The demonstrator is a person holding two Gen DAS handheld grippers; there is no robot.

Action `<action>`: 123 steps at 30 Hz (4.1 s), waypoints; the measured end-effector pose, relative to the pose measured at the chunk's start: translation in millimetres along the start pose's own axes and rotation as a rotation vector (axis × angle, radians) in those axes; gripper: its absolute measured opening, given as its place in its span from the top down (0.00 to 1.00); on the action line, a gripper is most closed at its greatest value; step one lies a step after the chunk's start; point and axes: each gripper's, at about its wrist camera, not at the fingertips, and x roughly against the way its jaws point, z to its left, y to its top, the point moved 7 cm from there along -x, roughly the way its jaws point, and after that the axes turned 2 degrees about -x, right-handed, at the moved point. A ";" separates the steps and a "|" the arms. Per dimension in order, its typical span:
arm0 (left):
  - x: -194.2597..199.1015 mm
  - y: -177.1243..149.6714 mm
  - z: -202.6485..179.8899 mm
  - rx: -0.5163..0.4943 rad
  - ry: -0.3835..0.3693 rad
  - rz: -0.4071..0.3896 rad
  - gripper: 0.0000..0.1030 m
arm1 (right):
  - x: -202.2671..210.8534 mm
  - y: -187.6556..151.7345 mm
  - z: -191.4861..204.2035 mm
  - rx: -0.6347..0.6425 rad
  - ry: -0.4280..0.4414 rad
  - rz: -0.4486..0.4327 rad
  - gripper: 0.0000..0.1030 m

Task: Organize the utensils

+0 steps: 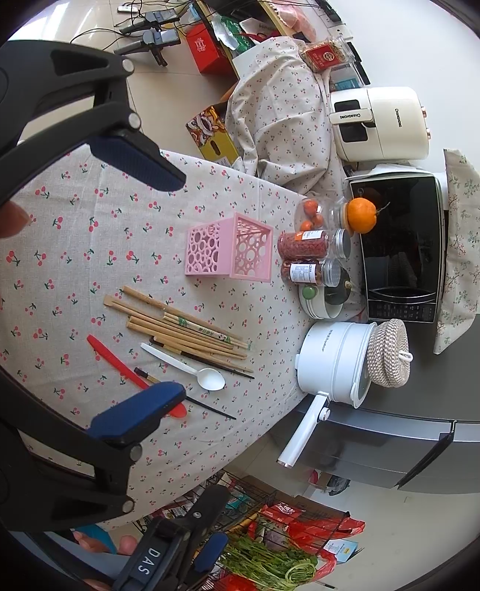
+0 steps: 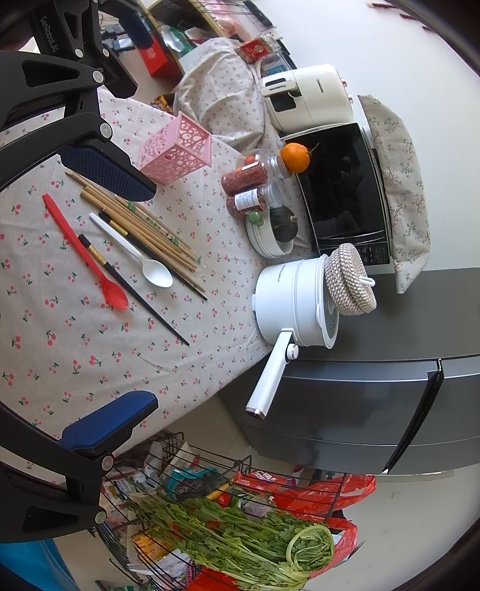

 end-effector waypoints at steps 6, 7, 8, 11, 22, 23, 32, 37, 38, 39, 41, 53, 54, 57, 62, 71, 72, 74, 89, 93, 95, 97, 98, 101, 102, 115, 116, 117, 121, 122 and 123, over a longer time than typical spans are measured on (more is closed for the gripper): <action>0.2 -0.1 -0.3 -0.001 -0.001 0.000 0.01 | 0.0 0.6 0.1 0.000 0.000 0.002 0.00; 0.4 -0.2 -0.2 -0.001 -0.002 0.000 0.01 | -0.2 -0.1 0.4 0.000 0.000 0.002 0.00; 0.0 0.1 -0.6 -0.002 -0.001 0.000 0.01 | -0.2 -1.0 1.1 0.000 0.001 0.003 0.00; 0.3 -0.3 0.1 -0.002 -0.001 0.000 0.01 | -0.3 -0.6 0.9 0.000 0.000 0.003 0.00; 0.7 0.0 -0.2 -0.001 0.000 0.000 0.01 | -0.6 -2.8 2.7 0.000 0.002 0.006 0.00; 0.3 0.3 -0.7 -0.002 0.000 -0.001 0.01 | -0.6 -2.6 2.6 0.000 0.001 0.006 0.00; 0.4 0.4 -0.9 -0.003 0.002 -0.002 0.01 | -0.7 -3.2 2.9 0.000 0.002 0.007 0.00; 0.7 0.3 -1.6 -0.006 0.002 -0.002 0.01 | -1.1 -1.5 1.8 -0.001 0.000 0.007 0.00; 0.9 0.5 -2.5 -0.008 0.003 -0.004 0.01 | -0.9 -2.4 2.4 -0.001 0.000 0.008 0.00; 1.3 0.7 -2.1 -0.006 0.002 -0.006 0.01 | -1.1 -1.1 1.5 -0.002 0.002 0.007 0.00; 1.1 0.9 -3.1 -0.009 0.001 -0.003 0.01 | -1.2 -2.0 2.4 0.000 0.000 0.006 0.00; -4.9 9.3 -14.2 -0.047 -0.039 0.039 0.01 | -6.5 1.8 -4.3 0.006 0.002 0.031 0.00; -6.9 11.2 -17.2 -0.065 -0.049 0.051 0.01 | -7.9 2.2 -4.8 0.008 0.004 0.041 0.00; -13.4 14.7 -29.7 -0.105 -0.118 0.102 0.01 | -15.8 7.4 -8.8 0.006 0.010 0.092 0.00; -34.5 21.2 -41.8 -0.080 -0.200 0.198 0.05 | -31.4 17.0 -16.5 0.014 0.020 0.201 0.00; -94.7 15.0 -80.3 -0.140 -0.313 0.398 0.40 | -83.7 16.0 -52.5 -0.055 0.006 0.338 0.00; -103.7 12.3 -86.8 -0.154 -0.318 0.423 0.44 | -90.7 11.3 -56.6 -0.071 0.015 0.365 0.00; -121.1 7.7 -100.4 -0.194 -0.327 0.463 0.46 | -103.3 4.4 -61.2 -0.086 0.034 0.413 0.01; -221.6 7.4 -150.9 -0.347 -0.243 0.584 0.47 | -149.6 -5.6 -130.1 -0.199 -0.026 0.528 0.07; -232.1 6.3 -157.0 -0.360 -0.235 0.590 0.57 | -152.5 -6.9 -134.1 -0.205 -0.026 0.535 0.07; -235.8 2.6 -159.3 -0.373 -0.226 0.602 0.63 | -153.2 -7.7 -133.3 -0.205 -0.024 0.537 0.07; -236.3 2.6 -159.7 -0.381 -0.207 0.593 0.63 | -153.6 -7.9 -132.0 -0.204 -0.025 0.538 0.07; -235.4 3.1 -159.1 -0.383 -0.198 0.587 0.64 | -153.9 -8.5 -131.6 -0.203 -0.024 0.539 0.07; -226.7 7.7 -155.3 -0.365 -0.211 0.550 0.64 | -155.5 -10.5 -128.0 -0.205 -0.010 0.548 0.07; -220.4 10.6 -152.1 -0.352 -0.220 0.531 0.64 | -156.6 -11.3 -126.3 -0.212 0.001 0.552 0.07; -134.1 34.9 -83.5 -0.124 -0.331 0.280 0.64 | -184.4 -47.7 -52.5 -0.216 0.264 0.717 0.64; -130.1 33.0 -79.0 -0.116 -0.332 0.272 0.64 | -187.1 -51.0 -47.9 -0.206 0.266 0.726 0.66; -128.4 31.2 -74.9 -0.107 -0.333 0.272 0.64 | -189.2 -53.9 -43.8 -0.198 0.268 0.731 0.68; -125.1 22.6 -64.3 -0.085 -0.346 0.275 0.64 | -200.0 -61.2 -33.4 -0.173 0.278 0.737 0.73; -123.6 20.3 -62.4 -0.087 -0.347 0.275 0.64 | -203.4 -63.2 -32.6 -0.166 0.274 0.739 0.73; -123.1 18.7 -60.4 -0.091 -0.346 0.275 0.64 | -206.7 -65.6 -31.9 -0.161 0.272 0.744 0.77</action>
